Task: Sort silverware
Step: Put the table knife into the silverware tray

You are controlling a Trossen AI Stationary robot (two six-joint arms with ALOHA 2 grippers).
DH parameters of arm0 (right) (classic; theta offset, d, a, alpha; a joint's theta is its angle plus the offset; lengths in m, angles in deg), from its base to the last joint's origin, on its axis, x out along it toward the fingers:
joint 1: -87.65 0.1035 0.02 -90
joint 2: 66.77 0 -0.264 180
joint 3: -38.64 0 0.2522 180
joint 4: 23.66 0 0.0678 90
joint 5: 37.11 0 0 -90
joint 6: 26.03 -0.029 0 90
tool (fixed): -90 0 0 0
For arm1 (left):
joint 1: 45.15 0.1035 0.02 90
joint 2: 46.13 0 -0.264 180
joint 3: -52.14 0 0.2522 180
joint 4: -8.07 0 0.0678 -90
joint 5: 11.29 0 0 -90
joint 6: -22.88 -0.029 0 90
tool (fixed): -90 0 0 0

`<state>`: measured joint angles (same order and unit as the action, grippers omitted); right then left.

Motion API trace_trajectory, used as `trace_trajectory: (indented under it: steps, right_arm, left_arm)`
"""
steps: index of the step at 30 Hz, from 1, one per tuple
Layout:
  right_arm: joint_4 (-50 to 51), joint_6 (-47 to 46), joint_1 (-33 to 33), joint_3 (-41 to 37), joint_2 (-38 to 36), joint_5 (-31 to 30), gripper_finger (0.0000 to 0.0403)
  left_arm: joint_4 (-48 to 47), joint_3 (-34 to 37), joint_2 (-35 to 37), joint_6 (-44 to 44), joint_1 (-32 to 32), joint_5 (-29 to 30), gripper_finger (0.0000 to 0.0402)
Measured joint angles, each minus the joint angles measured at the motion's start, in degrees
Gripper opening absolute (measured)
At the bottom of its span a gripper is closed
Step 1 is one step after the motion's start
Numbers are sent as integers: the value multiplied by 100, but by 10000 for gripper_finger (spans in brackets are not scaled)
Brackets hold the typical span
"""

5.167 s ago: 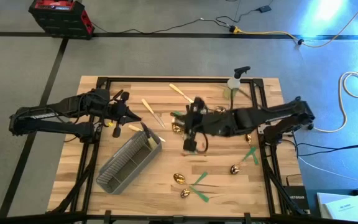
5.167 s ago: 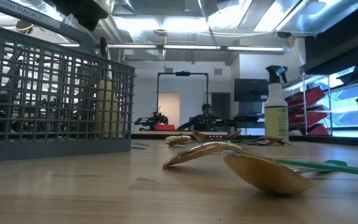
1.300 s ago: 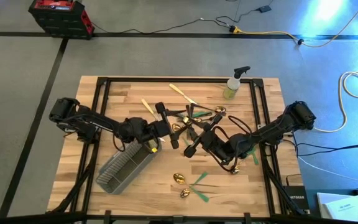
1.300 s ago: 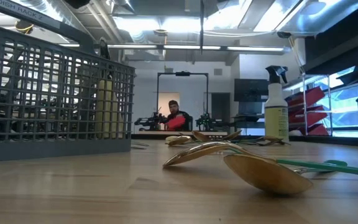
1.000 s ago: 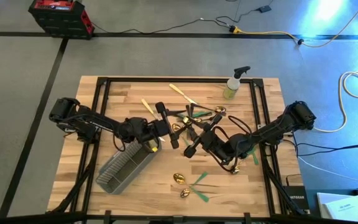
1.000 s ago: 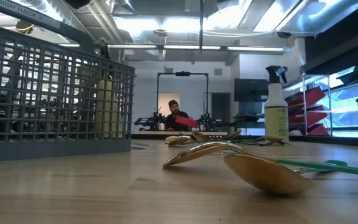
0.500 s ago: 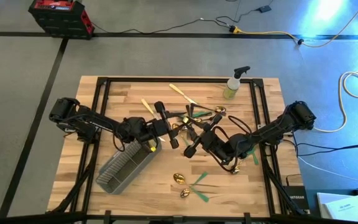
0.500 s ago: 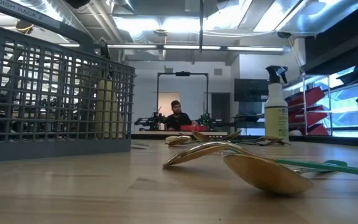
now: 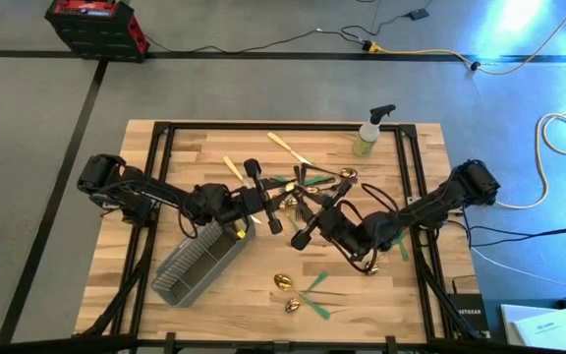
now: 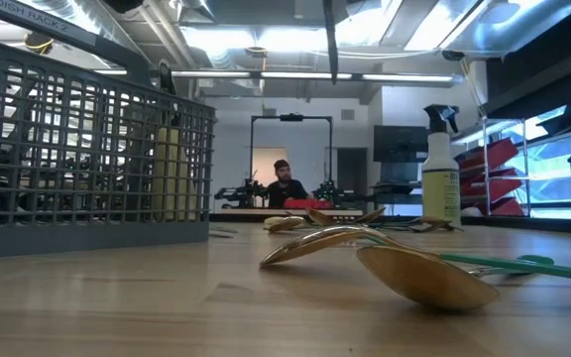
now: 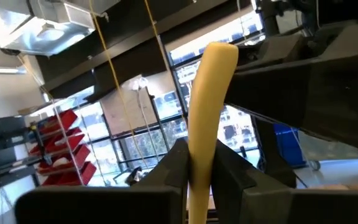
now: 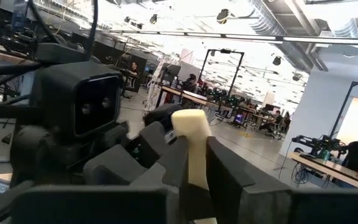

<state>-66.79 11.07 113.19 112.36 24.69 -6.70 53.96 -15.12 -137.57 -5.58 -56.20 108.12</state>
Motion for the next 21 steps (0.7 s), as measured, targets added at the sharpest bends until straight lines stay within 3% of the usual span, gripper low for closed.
trace_trajectory:
  steps: [9, 21]
  right_arm:
    - [-8, 657, 121, 4, 0, -106, 34]
    - [-7, 1136, 501, 11, 0, -1041, 37]
  left_arm:
    - [-31, 0, -2, -7, -4, 15, 25]
    - [-86, 2, -7, -476, -15, 37, 25]
